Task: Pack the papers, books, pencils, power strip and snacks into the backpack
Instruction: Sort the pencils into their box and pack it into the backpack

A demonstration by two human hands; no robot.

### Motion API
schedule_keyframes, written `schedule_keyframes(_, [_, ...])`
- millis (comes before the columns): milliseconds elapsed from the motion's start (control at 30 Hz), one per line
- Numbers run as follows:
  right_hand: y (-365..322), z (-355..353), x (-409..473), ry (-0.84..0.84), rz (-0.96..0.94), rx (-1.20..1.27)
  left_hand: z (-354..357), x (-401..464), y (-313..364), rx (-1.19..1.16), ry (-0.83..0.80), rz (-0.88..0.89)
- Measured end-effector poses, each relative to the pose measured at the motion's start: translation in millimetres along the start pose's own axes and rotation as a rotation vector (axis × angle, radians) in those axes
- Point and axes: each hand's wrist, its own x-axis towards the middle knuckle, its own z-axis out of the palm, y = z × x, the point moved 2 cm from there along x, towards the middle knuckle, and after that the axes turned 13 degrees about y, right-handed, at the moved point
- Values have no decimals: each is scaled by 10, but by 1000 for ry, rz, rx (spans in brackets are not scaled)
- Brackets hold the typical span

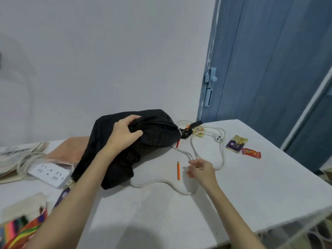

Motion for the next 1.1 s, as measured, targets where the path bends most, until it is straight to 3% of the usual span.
schedule_keyframes(133, [92,314,-80,-59,-258,-630,-148,99,-18,-70,143,-17])
schedule_keyframes(200, [100,361,-142,-38,-328,-819,-138,83,-23,-80,160,-18])
schedule_keyframes(300, [72,285,-135,38,-275,-699,-101,35,-64,-76,184,-26])
schedule_keyframes(467, [-15,-141,226,169,-61,-99,-75,-118,-49,-79,198,-18])
schedule_keyframes(567, [6,-317,531,214,132,122,-47,-239,-53,-57,-71,-108])
schedule_keyframes(700, [8,-427,705,214,203,296,285,-560,-116,248,-784,-205])
schedule_keyframes(800, [-12,-521,653,179,192,342,519,-548,-59,420,-1018,-151])
schedule_keyframes(867, [-15,-566,571,134,196,377,598,-382,70,395,-1085,-234])
schedule_keyframes(933, [-70,-535,478,47,215,410,628,-194,172,208,-987,-305])
schedule_keyframes(1000, [-191,-395,433,-63,261,428,560,-40,216,54,-743,-284])
schedule_keyframes(1100, [-449,25,288,-248,246,421,173,3,8,89,-354,-238])
